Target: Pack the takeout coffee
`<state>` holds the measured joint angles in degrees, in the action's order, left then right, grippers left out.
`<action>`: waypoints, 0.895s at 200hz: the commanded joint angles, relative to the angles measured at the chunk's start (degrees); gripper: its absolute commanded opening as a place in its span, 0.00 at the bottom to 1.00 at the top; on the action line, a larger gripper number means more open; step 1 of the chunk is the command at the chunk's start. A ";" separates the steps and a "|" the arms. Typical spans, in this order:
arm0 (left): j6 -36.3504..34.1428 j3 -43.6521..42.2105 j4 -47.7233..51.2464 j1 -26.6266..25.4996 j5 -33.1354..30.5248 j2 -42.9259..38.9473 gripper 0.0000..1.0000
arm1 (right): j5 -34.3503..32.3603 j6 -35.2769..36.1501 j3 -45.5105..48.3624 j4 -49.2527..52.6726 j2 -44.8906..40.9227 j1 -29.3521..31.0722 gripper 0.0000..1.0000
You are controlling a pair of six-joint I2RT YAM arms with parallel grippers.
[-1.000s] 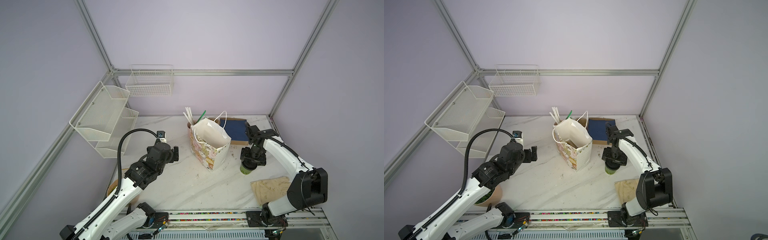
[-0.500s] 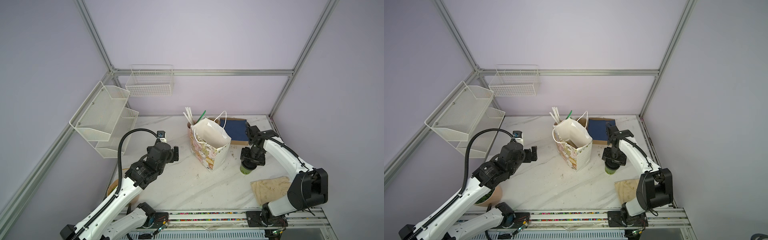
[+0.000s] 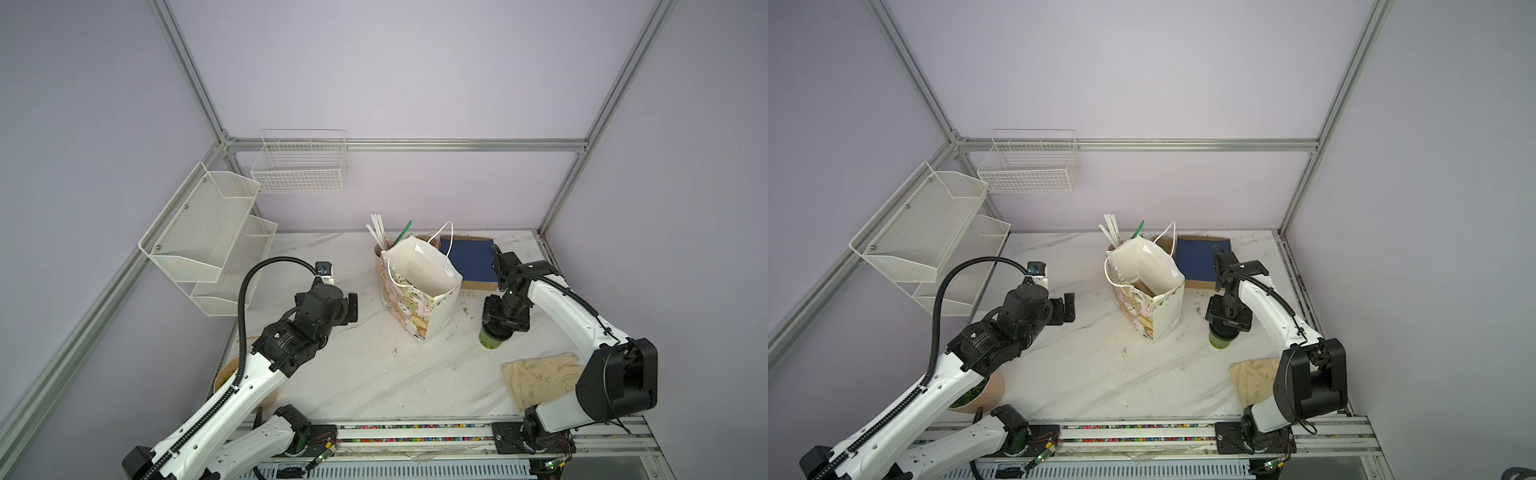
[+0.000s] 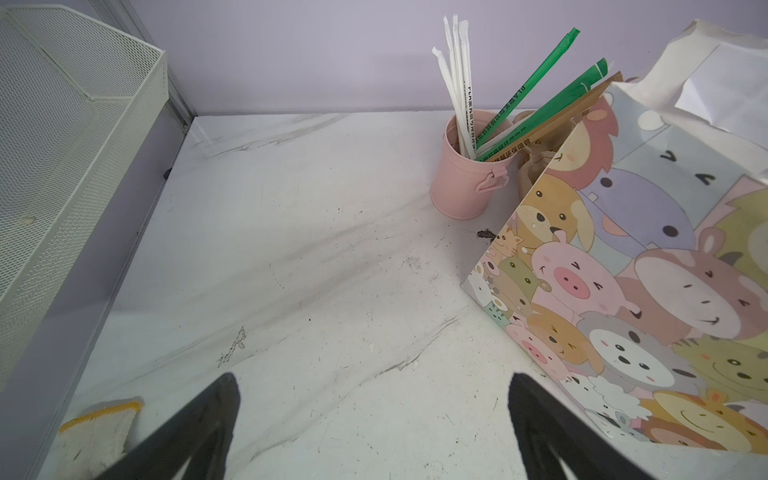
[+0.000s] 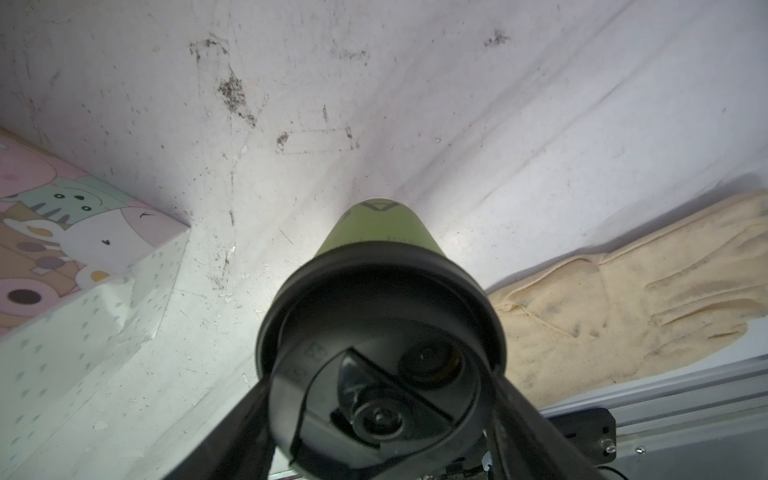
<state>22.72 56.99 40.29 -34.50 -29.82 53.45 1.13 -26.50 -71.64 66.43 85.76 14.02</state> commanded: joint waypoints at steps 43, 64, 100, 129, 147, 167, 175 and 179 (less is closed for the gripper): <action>-1.30 -0.17 -0.31 0.22 -0.79 0.25 1.00 | -1.91 -0.48 -1.16 1.68 -3.16 -0.24 0.70; -1.17 -0.13 -0.30 0.22 -0.59 0.34 1.00 | -2.94 -0.32 -1.60 2.19 -4.22 -0.24 0.70; -1.01 -0.13 -0.30 0.22 -0.50 0.34 1.00 | -5.53 1.17 -2.34 2.49 -6.68 -0.18 0.69; -1.01 -0.17 -0.33 0.25 -0.58 0.43 1.00 | -6.61 1.65 -3.96 2.99 -9.04 -0.11 0.69; -1.06 -0.04 -0.30 0.23 -0.70 0.43 1.00 | -7.53 1.63 -5.35 3.47 -10.01 -0.07 0.69; -1.10 -0.04 -0.30 0.27 -0.81 0.43 1.00 | -7.44 1.81 -7.33 4.19 -10.83 -0.11 0.69; -1.13 -0.04 -0.30 0.22 -0.76 0.43 1.00 | -7.33 1.80 -8.34 4.44 -11.05 -0.06 0.69; -1.15 -0.04 -0.30 0.22 -0.76 0.43 1.00 | -7.30 1.80 -8.83 4.60 -11.28 -0.04 0.69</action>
<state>22.72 56.99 40.42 -34.52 -29.82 54.06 -4.67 -25.15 -77.28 68.36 76.05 14.02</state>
